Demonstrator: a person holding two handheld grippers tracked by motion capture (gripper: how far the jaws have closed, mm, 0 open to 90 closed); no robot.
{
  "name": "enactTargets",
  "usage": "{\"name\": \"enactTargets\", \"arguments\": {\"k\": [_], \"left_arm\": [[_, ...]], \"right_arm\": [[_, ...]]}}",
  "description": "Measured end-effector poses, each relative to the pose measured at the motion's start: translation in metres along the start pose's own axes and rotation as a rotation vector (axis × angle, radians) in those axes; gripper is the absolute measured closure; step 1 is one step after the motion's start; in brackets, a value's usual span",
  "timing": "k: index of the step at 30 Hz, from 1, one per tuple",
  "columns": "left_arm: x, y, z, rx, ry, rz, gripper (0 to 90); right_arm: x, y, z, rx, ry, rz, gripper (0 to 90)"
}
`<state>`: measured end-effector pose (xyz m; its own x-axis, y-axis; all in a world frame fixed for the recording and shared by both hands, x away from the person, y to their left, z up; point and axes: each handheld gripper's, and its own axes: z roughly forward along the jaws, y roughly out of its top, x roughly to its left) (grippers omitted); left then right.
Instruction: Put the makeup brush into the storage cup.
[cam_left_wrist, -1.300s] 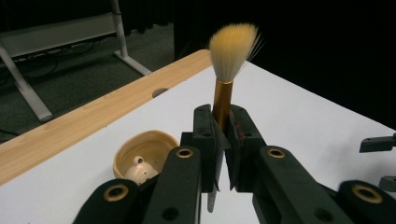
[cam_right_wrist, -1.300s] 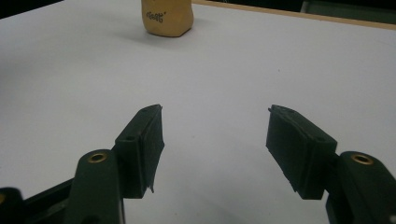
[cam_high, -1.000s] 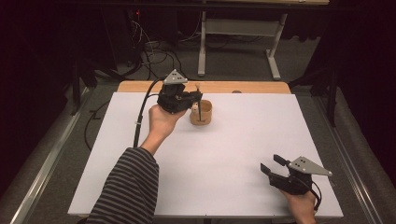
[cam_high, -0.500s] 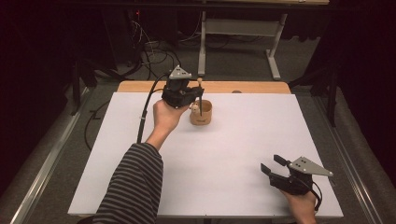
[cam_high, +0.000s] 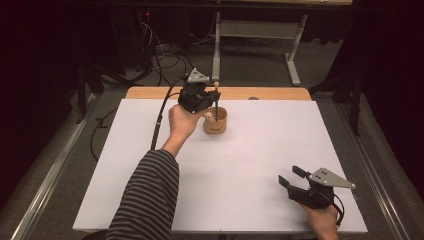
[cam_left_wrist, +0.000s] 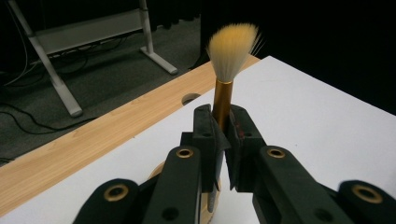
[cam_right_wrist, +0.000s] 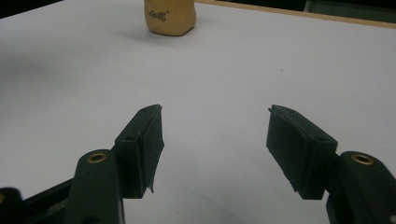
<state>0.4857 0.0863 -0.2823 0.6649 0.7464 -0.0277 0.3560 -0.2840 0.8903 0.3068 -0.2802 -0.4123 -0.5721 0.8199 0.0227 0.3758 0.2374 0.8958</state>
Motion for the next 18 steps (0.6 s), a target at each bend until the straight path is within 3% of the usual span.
{"name": "enactTargets", "arguments": {"k": [3,15,18], "left_arm": [[-0.001,0.000,0.004,0.004,0.005,0.015,83.7],[0.000,0.002,0.014,0.000,0.017,-0.006,83.7],[0.000,0.001,0.016,0.009,0.027,0.010,83.7]], "right_arm": [[0.000,0.000,0.000,0.003,0.002,0.001,38.4],[0.001,0.000,0.000,0.002,0.005,-0.005,38.5],[0.001,0.000,0.001,0.003,0.005,-0.006,38.5]]}}
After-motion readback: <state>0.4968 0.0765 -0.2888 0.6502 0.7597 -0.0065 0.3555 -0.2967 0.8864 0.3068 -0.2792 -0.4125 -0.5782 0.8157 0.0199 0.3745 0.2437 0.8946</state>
